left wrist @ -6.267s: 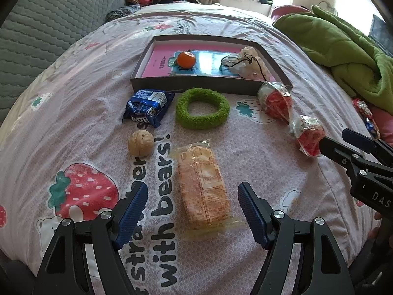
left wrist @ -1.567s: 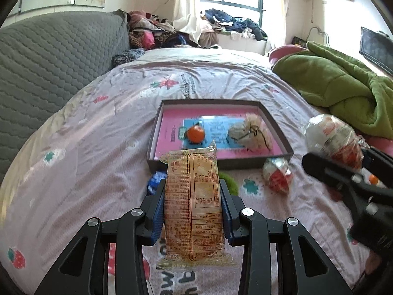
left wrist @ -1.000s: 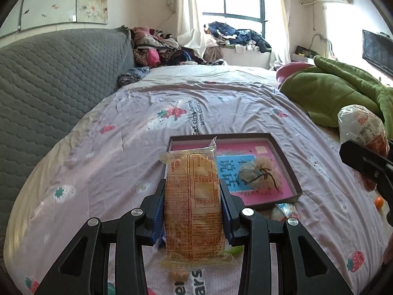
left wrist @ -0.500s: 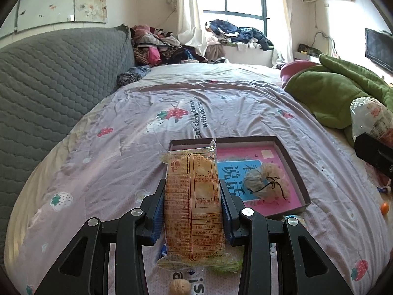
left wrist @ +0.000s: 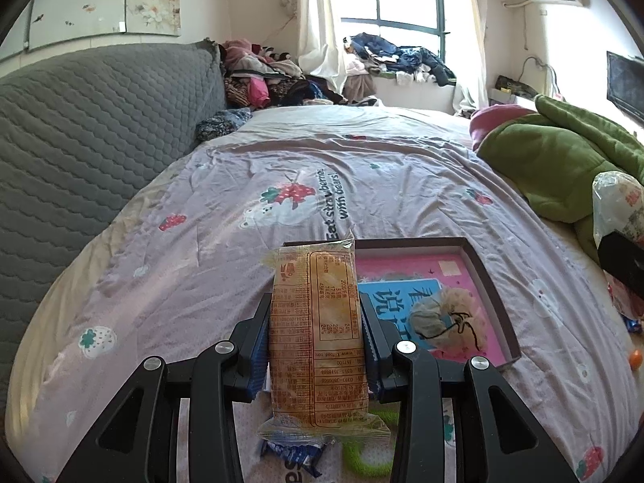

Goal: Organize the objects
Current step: 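Carry the bread loaf with the left gripper while the right gripper carries the candy bag toward the tray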

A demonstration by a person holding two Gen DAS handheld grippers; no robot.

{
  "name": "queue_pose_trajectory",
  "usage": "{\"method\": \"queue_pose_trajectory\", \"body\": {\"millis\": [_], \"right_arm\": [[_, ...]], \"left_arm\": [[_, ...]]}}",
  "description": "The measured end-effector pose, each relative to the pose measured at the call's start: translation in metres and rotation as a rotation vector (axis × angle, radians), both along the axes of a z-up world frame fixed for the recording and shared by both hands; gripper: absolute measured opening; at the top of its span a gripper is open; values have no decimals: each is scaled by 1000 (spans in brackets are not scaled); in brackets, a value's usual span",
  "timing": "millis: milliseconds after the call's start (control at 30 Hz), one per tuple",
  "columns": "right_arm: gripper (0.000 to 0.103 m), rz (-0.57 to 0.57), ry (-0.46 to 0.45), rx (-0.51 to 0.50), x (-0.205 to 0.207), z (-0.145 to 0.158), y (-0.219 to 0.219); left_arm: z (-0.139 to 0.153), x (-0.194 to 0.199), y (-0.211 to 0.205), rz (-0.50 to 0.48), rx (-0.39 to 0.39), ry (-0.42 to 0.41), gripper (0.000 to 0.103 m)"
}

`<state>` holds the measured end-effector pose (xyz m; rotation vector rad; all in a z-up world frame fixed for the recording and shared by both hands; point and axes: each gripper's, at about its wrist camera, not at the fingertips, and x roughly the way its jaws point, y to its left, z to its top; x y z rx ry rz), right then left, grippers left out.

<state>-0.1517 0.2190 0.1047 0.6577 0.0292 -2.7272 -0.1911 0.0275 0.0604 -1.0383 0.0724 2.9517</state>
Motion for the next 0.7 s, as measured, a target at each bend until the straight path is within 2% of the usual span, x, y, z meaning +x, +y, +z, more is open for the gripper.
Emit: {"method": "queue_pose_trajectory", "body": {"millis": [500, 700], "right_arm": [[53, 4, -16, -3, -24, -13, -3], [53, -5, -27, 1, -33, -20, -1]], "left_arm": [[-20, -23, 5, 10, -17, -28, 40], [-29, -35, 6, -2, -1, -49, 40]]}}
